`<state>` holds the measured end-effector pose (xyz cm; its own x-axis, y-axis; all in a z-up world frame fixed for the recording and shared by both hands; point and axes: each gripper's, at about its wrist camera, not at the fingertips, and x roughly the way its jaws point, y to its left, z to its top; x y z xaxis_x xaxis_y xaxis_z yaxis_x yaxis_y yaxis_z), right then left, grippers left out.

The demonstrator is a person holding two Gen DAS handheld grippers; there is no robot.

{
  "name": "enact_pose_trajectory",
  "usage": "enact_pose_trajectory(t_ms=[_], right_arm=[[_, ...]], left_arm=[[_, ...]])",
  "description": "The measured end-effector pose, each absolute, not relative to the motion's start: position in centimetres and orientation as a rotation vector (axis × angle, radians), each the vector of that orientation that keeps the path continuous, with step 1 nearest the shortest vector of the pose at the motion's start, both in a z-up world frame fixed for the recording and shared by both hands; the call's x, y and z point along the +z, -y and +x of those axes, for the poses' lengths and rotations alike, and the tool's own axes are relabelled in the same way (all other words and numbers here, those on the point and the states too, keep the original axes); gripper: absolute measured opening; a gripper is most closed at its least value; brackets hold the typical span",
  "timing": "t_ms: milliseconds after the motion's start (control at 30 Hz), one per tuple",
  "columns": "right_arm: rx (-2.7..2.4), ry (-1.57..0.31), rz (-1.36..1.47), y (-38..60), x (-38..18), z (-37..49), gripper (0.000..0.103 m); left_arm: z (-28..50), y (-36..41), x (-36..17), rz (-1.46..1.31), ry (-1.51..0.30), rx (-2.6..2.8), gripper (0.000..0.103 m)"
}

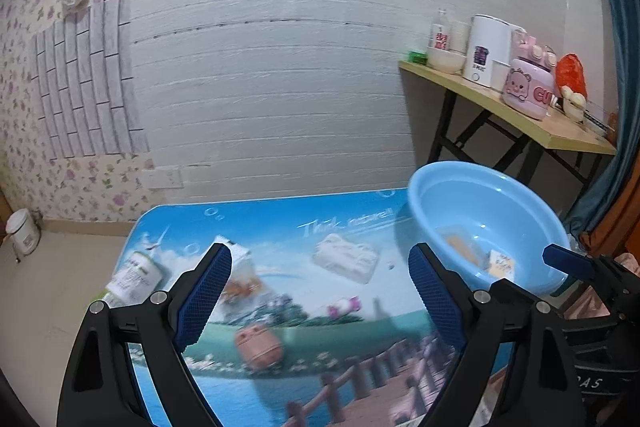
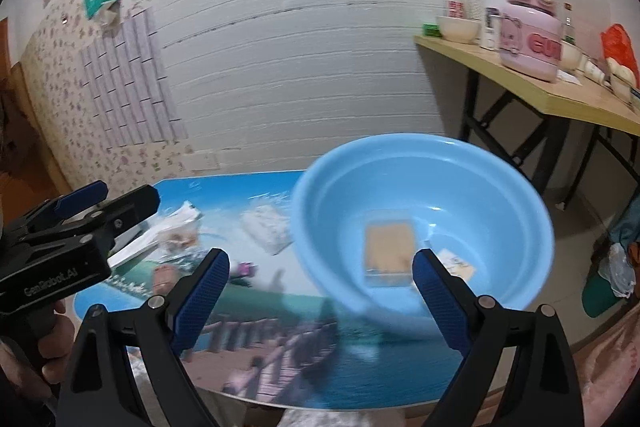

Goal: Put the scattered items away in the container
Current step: 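Move both grippers back over the table toward the remaining items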

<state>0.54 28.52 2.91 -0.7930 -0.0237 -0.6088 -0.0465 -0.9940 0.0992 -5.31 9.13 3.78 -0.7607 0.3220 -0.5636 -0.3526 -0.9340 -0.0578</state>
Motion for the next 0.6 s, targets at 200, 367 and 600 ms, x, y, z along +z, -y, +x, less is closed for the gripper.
enact_pose_trajectory(t_ms=[200,367,600], right_arm=[[3.006,-0.123,-1.052,-25.6,2.3,0.6,0.094],[3.025,-0.099,-1.086,-23.9,1.7,0.3,0.094],[3.054,-0.059,-1.142,-21.4,0.8,-0.7,0.094]], left_arm=[[-5.0,-5.9,3.1,-0.843,-0.080,2.696,0.090],[-5.8,-2.9,1.5,-0.913,-0.046,2.725,0.090],[-6.5,-0.4,0.4,-0.945,-0.039,2.757,0.090]])
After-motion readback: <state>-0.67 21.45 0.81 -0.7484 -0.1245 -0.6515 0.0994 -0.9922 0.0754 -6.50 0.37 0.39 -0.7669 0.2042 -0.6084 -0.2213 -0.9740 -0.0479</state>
